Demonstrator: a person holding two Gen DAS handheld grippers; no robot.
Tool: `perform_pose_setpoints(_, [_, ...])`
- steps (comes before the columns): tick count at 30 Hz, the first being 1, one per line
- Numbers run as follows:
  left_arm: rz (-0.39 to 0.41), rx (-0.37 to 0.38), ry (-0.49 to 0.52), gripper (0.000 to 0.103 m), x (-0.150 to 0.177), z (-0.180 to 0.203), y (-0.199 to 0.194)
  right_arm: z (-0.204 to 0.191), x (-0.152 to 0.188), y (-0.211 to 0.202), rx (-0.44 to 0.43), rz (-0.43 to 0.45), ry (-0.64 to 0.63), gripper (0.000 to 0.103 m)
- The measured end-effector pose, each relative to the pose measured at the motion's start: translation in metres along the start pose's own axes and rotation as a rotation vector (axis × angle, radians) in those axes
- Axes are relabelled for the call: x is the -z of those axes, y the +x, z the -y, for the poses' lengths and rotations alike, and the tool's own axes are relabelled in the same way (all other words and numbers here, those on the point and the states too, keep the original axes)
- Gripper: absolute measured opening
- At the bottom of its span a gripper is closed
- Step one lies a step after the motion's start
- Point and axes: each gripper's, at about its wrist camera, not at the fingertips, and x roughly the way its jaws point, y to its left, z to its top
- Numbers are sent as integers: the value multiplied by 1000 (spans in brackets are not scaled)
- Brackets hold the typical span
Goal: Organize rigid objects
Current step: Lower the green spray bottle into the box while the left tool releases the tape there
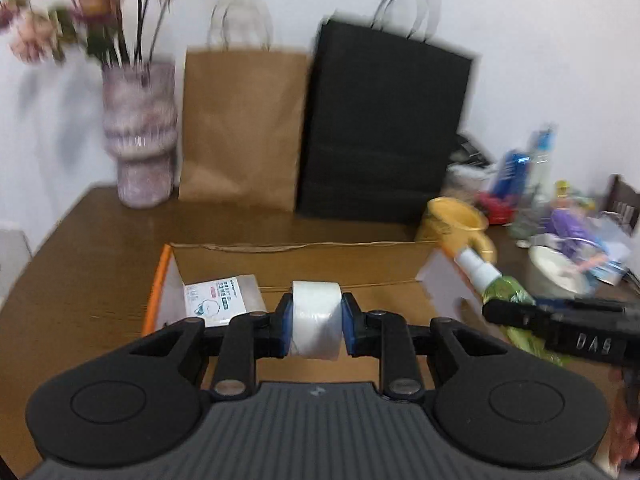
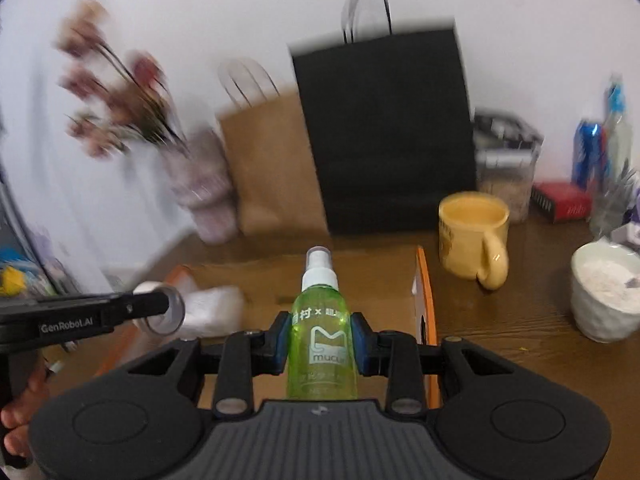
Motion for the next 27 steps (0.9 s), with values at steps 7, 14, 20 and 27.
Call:
perform_pose_setpoints(7, [-125,-145,50,24,-15,-1,106,-7,-10,96,227,-155,-142,31])
perform_pose_setpoints(14, [-118,-121,55,31,-17,1,115,-12,-8,118,263,-216,-238,31])
perform_pose_setpoints(20, [-74,-96,71,43,-19,1,62,-12,-18,75,217,-152,-188,32])
perform_pose_setpoints(27, [29,-143,100,66,-9,-6,-44,-20,-10,-36,132,-9,-188,55])
